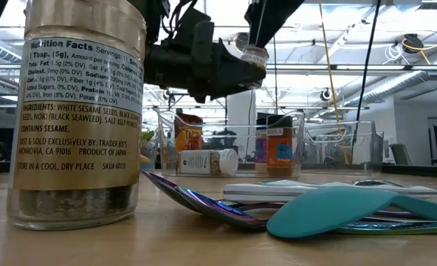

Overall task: Pick & Place Food Item
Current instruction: Put the brown seasoning bottle into the center transparent bin

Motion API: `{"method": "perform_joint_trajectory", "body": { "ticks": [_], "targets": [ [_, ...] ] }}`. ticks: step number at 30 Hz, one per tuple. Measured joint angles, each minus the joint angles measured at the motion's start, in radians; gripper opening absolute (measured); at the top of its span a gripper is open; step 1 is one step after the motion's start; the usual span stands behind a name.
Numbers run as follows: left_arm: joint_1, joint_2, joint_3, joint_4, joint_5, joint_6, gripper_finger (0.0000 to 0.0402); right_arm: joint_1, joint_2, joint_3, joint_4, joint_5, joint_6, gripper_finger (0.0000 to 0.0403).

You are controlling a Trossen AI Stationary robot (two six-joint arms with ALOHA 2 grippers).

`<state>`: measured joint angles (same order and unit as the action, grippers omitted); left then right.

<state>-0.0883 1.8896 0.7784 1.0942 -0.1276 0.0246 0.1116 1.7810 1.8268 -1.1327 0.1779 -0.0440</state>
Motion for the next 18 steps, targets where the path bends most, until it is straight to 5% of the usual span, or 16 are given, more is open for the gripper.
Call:
{"method": "perform_joint_trajectory", "body": {
  "ticks": [18],
  "targets": [
    [-0.004, -0.004, 0.004, 0.045, 0.031, -0.004, 0.0196, -0.001, -0.024, -0.013, 0.015, -0.155, 0.021, 0.0283]
  ]
}}
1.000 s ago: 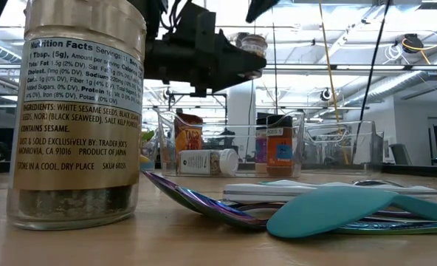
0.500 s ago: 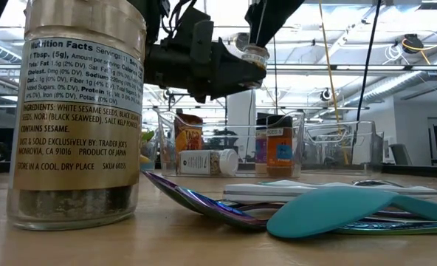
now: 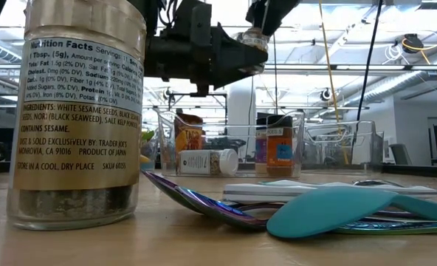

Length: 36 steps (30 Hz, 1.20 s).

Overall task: Pick & Place Food Item
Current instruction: Put the brown seasoning bottle into the center transparent bin

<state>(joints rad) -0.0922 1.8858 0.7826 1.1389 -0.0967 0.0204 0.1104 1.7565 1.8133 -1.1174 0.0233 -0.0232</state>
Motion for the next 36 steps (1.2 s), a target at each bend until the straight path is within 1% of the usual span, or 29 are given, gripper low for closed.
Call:
{"method": "perform_joint_trajectory", "body": {
  "ticks": [6, 12, 20, 24, 28, 29, 30, 36],
  "targets": [
    [0.0, 0.0, 0.0, -0.003, 0.0, 0.0, 0.0196, 0.0, 0.0, 0.0, 0.073, 0.002, -0.019, 0.0282],
    [0.0, 0.0, 0.0, -0.007, 0.001, 0.001, 0.0196, 0.0, 0.0, 0.0, 0.025, 0.003, -0.022, 0.0267],
    [0.0, 0.0, 0.0, -0.007, 0.002, 0.001, 0.0196, 0.0, 0.0, 0.0, 0.021, 0.009, -0.016, 0.0237],
    [0.0, 0.0, -0.001, -0.007, 0.003, 0.001, 0.0196, -0.001, 0.0, 0.0, 0.023, 0.02, -0.018, 0.0215],
    [0.0, 0.0, -0.001, -0.008, 0.002, -0.002, 0.0196, -0.004, -0.001, 0.0, 0.028, 0.03, -0.023, 0.0172],
    [0.0, 0.0, -0.001, -0.008, 0.001, -0.006, 0.0198, -0.005, -0.001, 0.0, 0.028, 0.029, -0.025, 0.0161],
    [0.0, 0.0, -0.001, -0.008, 0.001, -0.01, 0.0205, -0.006, -0.001, 0.0, 0.028, 0.029, -0.027, 0.0159],
    [0.0, 0.0, -0.001, -0.007, -0.02, -0.034, 0.0262, -0.008, -0.001, 0.001, 0.008, 0.03, -0.033, 0.0159]
  ]
}}
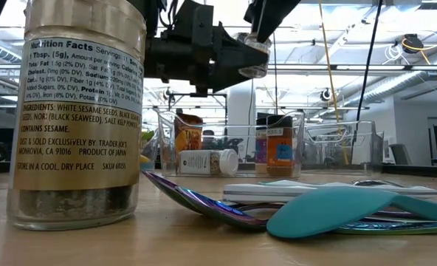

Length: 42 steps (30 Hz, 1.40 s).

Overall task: Pick & Place Food Item
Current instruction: Put the brown seasoning bottle into the center transparent bin

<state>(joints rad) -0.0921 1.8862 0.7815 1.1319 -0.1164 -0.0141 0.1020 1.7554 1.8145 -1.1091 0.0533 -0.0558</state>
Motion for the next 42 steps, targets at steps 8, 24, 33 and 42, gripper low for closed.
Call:
{"method": "perform_joint_trajectory", "body": {
  "ticks": [8, 24, 33, 42],
  "targets": [
    [0.002, -0.101, 0.0, -0.15, -0.007, -0.03, 0.0294, -0.018, -0.037, 0.001, -0.068, 0.102, -0.012, 0.0159],
    [0.002, -0.551, 0.0, -0.746, -0.009, -0.065, 0.0297, -0.21, -0.08, 0.002, 0.0, 0.09, -0.052, 0.0159],
    [-0.023, -0.599, -0.001, -0.749, -0.014, -0.05, 0.0296, -0.265, 0.051, -0.058, 0.072, 0.02, -0.102, 0.0159],
    [-0.03, -0.599, -0.001, -0.767, -0.015, -0.05, 0.0296, -0.285, 0.139, -0.192, 0.167, 0.019, -0.114, 0.0159]
  ]
}}
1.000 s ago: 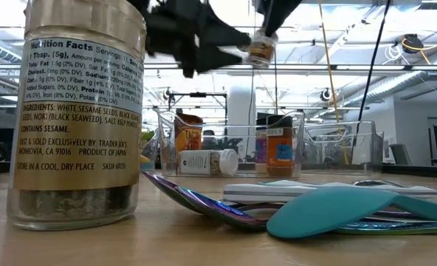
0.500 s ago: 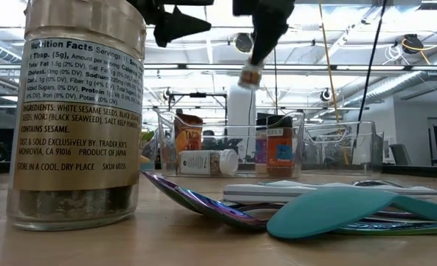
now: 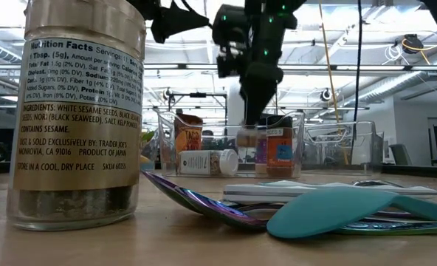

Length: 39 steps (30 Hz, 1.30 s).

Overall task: Pick & Place Food Item
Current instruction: Put the brown seasoning bottle into the center transparent bin, then put the green seasoning bottle into the center transparent bin

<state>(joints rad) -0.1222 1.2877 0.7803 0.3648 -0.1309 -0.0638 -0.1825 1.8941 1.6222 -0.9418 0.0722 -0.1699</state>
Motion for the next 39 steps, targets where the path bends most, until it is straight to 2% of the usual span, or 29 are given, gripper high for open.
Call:
{"method": "perform_joint_trajectory", "body": {
  "ticks": [9, 21, 29, 39],
  "targets": [
    [-0.002, 0.0, 0.0, 0.004, 0.001, 0.003, 0.0296, -0.002, 0.014, -0.114, 0.11, -0.078, 0.004, 0.0159],
    [-0.002, 0.0, 0.0, 0.005, 0.0, 0.003, 0.0296, -0.001, 0.007, -0.189, 0.152, -0.101, -0.011, 0.0159],
    [-0.002, 0.0, 0.0, 0.005, 0.0, 0.001, 0.0296, -0.001, 0.009, -0.195, 0.161, -0.122, -0.01, 0.0211],
    [-0.002, 0.0, 0.0, 0.004, 0.0, 0.001, 0.0296, 0.001, -0.005, -0.196, 0.166, -0.121, -0.01, 0.0209]
  ]
}}
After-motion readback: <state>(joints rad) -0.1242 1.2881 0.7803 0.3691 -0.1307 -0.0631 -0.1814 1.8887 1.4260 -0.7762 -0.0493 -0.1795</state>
